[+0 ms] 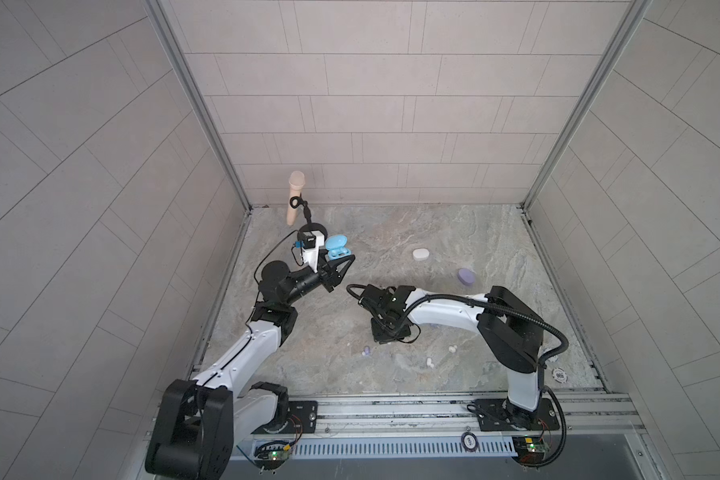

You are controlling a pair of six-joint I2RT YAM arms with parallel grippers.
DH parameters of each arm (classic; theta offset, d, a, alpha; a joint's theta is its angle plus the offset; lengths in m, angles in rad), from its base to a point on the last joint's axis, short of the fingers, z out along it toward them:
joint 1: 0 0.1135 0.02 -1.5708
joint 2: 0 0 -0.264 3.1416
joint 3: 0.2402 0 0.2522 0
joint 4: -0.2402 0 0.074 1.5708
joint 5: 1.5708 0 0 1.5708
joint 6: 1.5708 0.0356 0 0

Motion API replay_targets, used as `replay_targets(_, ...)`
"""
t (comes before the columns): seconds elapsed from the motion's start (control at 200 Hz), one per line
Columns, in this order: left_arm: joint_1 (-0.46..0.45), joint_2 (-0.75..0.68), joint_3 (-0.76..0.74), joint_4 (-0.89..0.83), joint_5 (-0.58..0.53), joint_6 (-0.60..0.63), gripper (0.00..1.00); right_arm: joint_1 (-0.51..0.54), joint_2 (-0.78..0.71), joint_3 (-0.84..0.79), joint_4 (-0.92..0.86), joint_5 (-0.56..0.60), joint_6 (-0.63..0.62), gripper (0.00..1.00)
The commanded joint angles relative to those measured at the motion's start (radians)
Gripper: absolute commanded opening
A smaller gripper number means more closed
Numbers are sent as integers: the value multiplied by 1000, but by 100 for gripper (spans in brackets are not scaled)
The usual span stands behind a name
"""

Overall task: Insert the wireless bluetooth earbuds into the charging case
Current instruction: 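Lower the right gripper over the second light-blue earbud and close on it, then carry the second earbud to the case while the left arm brings the case closer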

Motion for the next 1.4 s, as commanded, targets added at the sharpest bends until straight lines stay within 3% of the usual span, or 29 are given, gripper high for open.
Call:
replay_targets(0.0,6,-3,12,43,8,-8,1,8,23,2,-71,9,3,28)
replay_targets(0.18,7,-2,14,44,8,-10,2,9,30,-10,-89,7,-5,24)
replay_targets(0.551,7,-8,8,43,17,-17,2,9,-9,-7,-92,33,-11,6)
replay_targets(1.031,-110,-22,24,-32,5,28,2,-117,-444,-88,-66,-14,-36,0)
replay_targets(1.392,-266,37,72,3,-48,47,3,-221,-682,21,-15,-111,-46,0)
